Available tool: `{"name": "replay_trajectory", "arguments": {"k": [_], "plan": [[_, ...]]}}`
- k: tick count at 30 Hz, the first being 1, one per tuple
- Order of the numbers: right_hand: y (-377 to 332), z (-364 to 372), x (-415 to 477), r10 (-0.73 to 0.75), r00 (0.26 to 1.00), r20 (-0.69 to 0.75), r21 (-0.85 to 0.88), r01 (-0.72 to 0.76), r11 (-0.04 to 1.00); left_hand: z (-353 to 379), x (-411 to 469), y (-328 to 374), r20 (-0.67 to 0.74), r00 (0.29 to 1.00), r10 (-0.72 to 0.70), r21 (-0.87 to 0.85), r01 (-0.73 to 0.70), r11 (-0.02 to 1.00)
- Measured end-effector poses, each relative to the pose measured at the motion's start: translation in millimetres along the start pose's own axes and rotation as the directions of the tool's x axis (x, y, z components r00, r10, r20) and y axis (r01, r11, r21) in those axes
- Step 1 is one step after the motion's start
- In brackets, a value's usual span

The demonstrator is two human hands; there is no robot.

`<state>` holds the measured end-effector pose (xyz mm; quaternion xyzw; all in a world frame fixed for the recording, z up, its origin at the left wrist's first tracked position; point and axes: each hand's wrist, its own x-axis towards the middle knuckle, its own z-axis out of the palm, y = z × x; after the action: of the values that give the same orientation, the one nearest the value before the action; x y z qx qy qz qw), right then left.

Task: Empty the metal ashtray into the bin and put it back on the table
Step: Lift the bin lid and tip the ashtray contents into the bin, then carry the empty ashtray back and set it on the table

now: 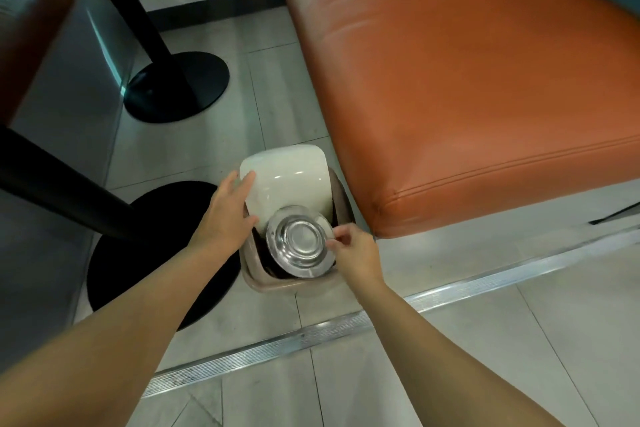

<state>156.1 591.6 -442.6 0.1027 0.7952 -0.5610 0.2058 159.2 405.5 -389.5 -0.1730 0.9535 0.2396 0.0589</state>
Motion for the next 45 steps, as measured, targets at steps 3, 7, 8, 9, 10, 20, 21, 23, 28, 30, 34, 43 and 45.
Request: {"name": "replay_trajectory", "arguments": {"k": [3,7,8,9,10,20,21,23,28,30,34,43,45], "plan": [[7,-6,-5,0.186,0.982,0.020,0.299,-0.183,0.936,1,-5,1,0.000,0.998,-0.057,-0.074,0.056,0.996],[8,-10,-8,0.310,0.944,0.114,0.432,-0.328,0.840,8,-21,6,-0.030,0.987,-0.156,-0.267,0.142,0.953],[7,-10,-8,0.322,0.939,0.124,0.437,-0.343,0.832,11,-25,6,-0.004,0.983,-0.185,-0.314,0.174,0.933],[6,-10,-9,0.333,0.934,0.129,0.440,-0.355,0.825,15,-29,6,0.024,0.978,-0.205,-0.352,0.200,0.914],[5,-11,-10,0.340,0.931,0.132,0.438,-0.363,0.823,19,-31,5,0.052,0.974,-0.220,-0.387,0.223,0.895],[-27,-25,-19,0.250,0.961,0.122,0.365,-0.277,0.889,22,-50,6,0.164,0.896,-0.412,-0.683,0.404,0.608],[-33,-27,-22,0.244,0.963,0.117,0.357,-0.270,0.894,16,-52,8,0.174,0.893,-0.415,-0.703,0.407,0.583],[-47,-35,-32,0.229,0.967,0.108,0.337,-0.252,0.907,4,-58,14,0.188,0.889,-0.418,-0.732,0.410,0.543],[-95,-61,-63,0.165,0.983,0.075,0.236,-0.178,0.955,-37,-84,46,0.214,0.872,-0.440,-0.794,0.418,0.441],[-119,-77,-80,0.149,0.986,0.070,0.203,-0.160,0.966,-56,-101,62,0.223,0.870,-0.440,-0.816,0.414,0.405],[-162,-110,-125,0.124,0.991,0.051,0.160,-0.131,0.978,-97,-143,101,0.249,0.868,-0.429,-0.858,0.403,0.319],[-219,-158,-235,0.080,0.994,0.073,0.145,-0.090,0.985,-182,-234,160,0.283,0.858,-0.429,-0.873,0.416,0.255],[-224,-163,-258,0.067,0.995,0.076,0.162,-0.079,0.984,-197,-255,165,0.277,0.863,-0.422,-0.875,0.408,0.259]]}}
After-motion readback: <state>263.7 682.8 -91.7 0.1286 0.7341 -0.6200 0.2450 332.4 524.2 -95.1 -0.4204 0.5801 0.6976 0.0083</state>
